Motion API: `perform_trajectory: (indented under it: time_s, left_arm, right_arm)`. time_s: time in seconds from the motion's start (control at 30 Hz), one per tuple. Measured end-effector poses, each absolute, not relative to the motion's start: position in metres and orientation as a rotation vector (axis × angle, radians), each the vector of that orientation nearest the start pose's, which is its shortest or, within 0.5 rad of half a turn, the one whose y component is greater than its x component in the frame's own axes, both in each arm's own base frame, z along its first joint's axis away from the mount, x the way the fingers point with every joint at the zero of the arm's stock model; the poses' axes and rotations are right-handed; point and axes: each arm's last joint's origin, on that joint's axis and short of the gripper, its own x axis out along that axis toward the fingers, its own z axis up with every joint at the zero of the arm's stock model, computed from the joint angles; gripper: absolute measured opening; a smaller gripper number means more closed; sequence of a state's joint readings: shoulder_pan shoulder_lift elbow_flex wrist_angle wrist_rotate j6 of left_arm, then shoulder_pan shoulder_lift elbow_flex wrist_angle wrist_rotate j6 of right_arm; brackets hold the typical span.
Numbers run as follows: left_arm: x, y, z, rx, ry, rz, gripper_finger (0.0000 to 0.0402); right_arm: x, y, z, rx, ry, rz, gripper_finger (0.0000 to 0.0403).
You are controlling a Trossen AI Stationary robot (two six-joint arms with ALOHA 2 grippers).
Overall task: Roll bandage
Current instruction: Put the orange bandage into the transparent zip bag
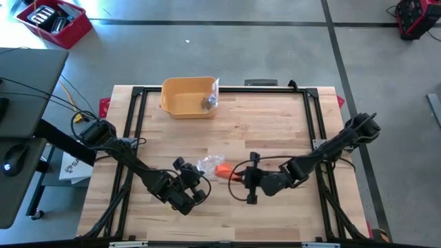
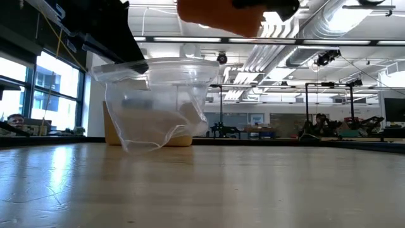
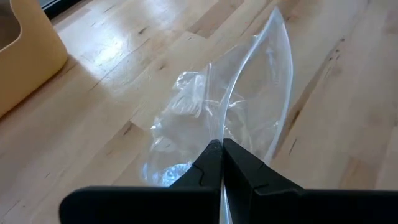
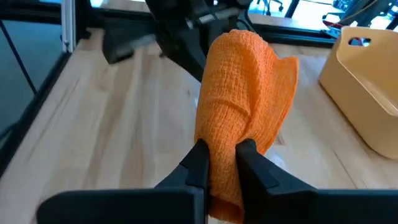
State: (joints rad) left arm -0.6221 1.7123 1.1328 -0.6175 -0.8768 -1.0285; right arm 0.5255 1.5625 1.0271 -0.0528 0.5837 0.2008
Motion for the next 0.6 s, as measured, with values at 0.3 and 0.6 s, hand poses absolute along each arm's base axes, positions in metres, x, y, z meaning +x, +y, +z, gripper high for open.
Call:
perform_trajectory:
  time_s: [0.3, 0.6]
  left_arm:
    - [0.285, -0.168, 0.202, -0.133, 0.623, 0.601, 0.0001]
    - [0.285, -0.168, 0.202, -0.085, 0.649, 0.574, 0.0001]
  right_arm:
    - [0.313, 0.169, 0.221, -0.087, 0.543, -0.087, 0.0033]
    - [0.301, 0.189, 0.222, -0.068, 0.487, -0.157, 0.0031]
